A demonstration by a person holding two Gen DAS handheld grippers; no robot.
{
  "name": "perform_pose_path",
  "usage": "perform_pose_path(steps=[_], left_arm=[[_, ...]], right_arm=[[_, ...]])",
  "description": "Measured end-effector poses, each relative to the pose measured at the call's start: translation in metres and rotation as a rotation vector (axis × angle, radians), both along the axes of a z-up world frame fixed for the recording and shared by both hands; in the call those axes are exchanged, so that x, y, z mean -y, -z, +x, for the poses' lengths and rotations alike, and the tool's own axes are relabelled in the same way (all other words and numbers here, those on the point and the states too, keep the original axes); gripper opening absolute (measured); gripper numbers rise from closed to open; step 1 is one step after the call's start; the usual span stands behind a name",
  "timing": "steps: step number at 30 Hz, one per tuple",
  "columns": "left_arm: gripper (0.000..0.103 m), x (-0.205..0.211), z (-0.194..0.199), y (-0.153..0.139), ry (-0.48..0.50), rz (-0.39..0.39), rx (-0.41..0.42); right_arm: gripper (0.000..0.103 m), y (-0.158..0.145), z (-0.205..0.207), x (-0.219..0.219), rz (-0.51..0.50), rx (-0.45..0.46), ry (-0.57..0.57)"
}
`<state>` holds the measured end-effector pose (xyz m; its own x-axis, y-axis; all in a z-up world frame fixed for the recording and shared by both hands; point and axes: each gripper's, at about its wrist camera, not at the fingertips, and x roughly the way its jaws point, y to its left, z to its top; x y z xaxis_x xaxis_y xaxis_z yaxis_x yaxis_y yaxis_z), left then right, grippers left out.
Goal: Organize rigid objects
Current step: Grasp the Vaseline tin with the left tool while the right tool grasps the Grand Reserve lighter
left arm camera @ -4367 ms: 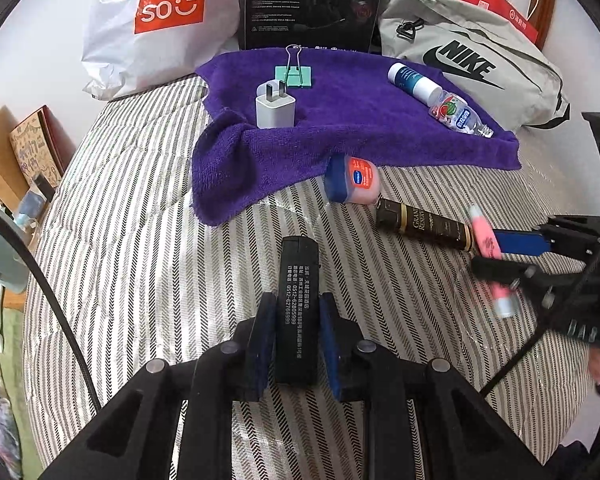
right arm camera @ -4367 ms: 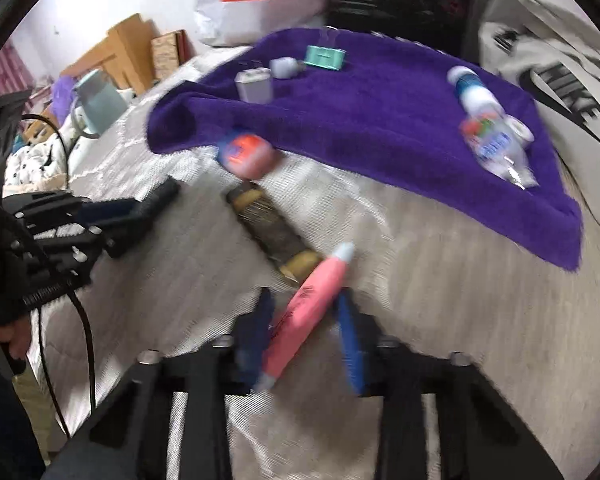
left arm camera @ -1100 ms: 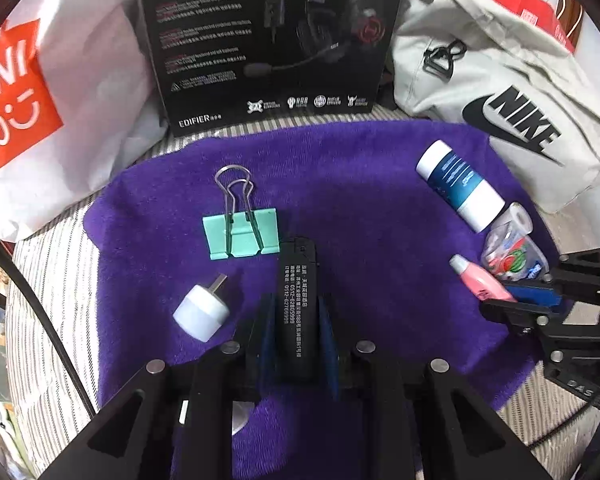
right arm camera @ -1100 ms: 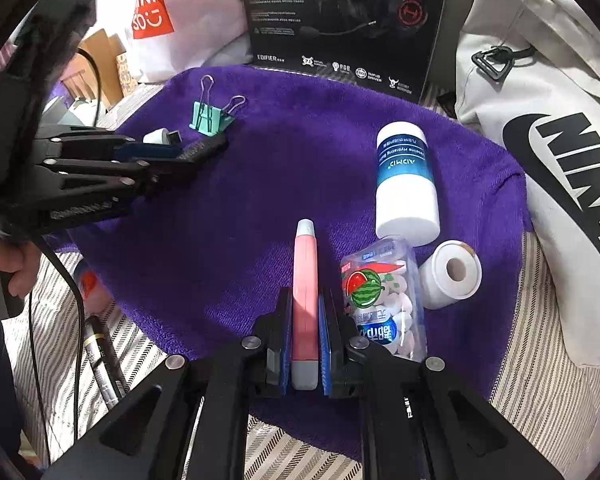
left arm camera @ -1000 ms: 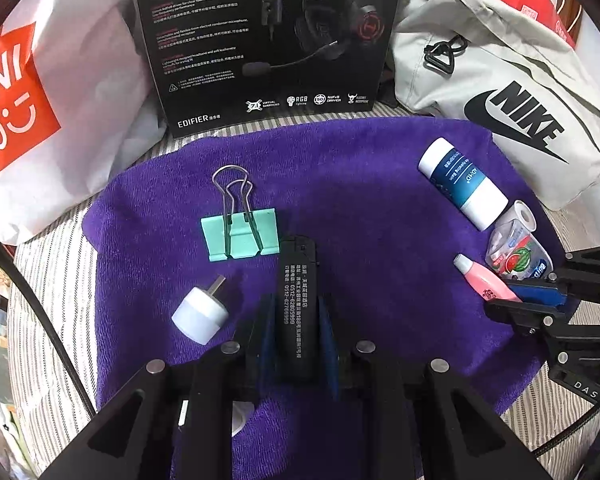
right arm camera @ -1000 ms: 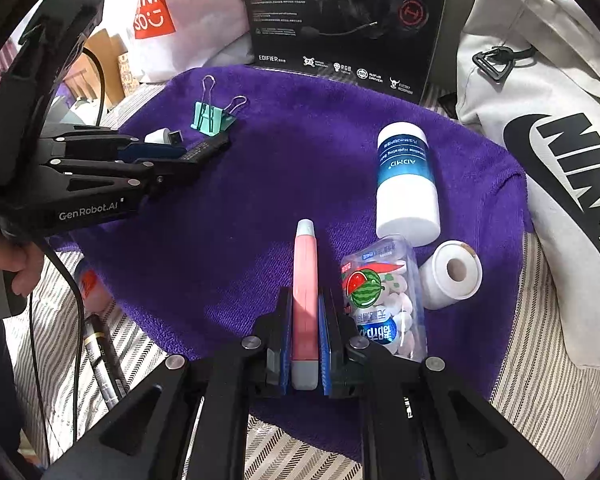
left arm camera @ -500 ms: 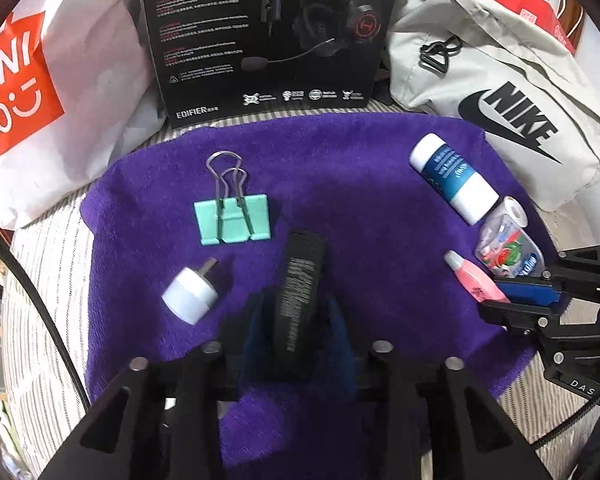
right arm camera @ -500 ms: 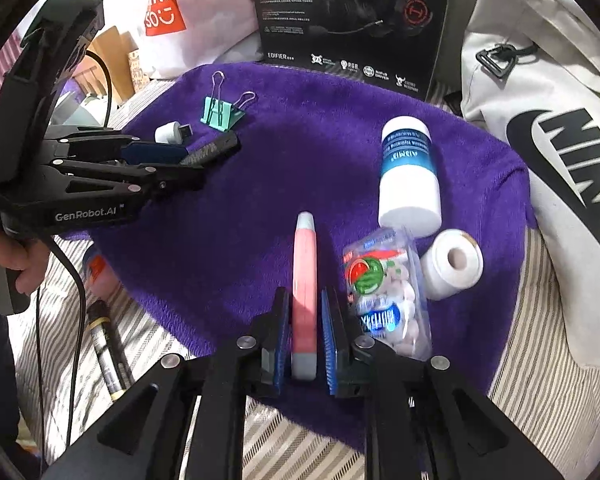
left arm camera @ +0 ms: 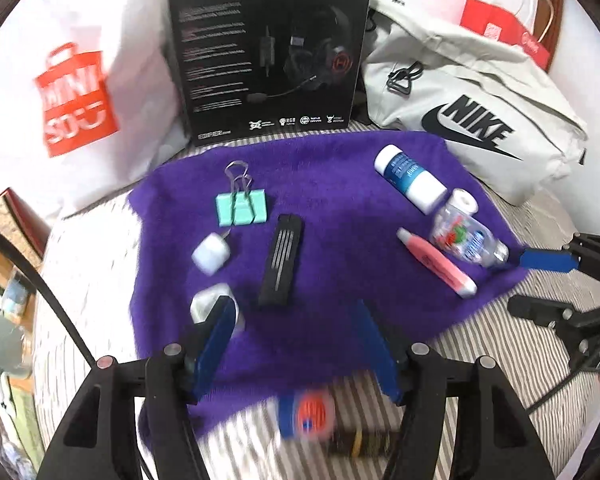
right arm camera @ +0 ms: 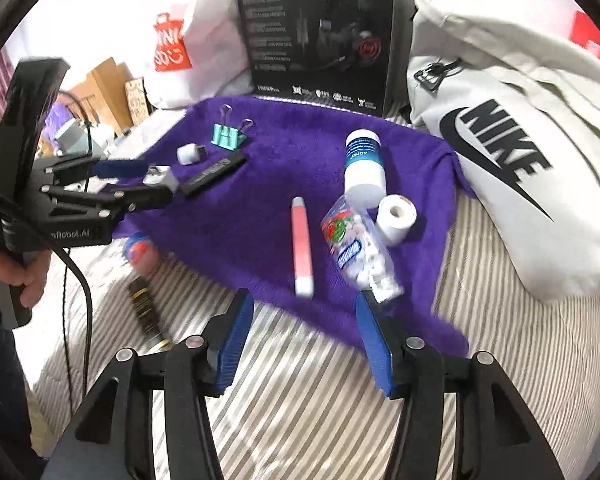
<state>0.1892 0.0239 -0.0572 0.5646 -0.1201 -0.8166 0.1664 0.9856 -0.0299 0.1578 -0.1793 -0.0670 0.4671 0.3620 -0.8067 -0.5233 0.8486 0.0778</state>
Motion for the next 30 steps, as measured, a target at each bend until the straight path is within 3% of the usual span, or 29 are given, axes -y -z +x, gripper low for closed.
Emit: perform_pose_path(steps=[7,12,15,19,21,30], left_arm=[[0.063,-0.007,-0.049,0.016,-0.014,0.017,-0.023],[0.064,-0.004,-0.049,0.045,-0.011,0.028,-0.068],[0.063,-0.008,-0.046,0.049,-0.017,-0.026,-0.061],[0.053,-0.006,-0.041,0.053,0.005,-0.028,-0.060],[0.044,-0.003,-0.040,0.054,0.008,0.012,-0.056],[0.036,0.002,-0.033,0.053,0.021,0.040,-0.047]], right_arm=[[0.060,0.004,-0.045,0.003,0.049,-0.019,0.006],[0.060,0.016,-0.065,0.003,0.049,-0.060,0.012],[0.060,0.026,-0.081,0.008,0.032,-0.087,0.022],[0.060,0.033,-0.089,0.011,0.023,-0.106,0.034],[0.060,0.037,-0.092,0.012,0.019,-0.118,0.038],[0.060,0.039,-0.091,-0.008,0.011,-0.126,0.002]])
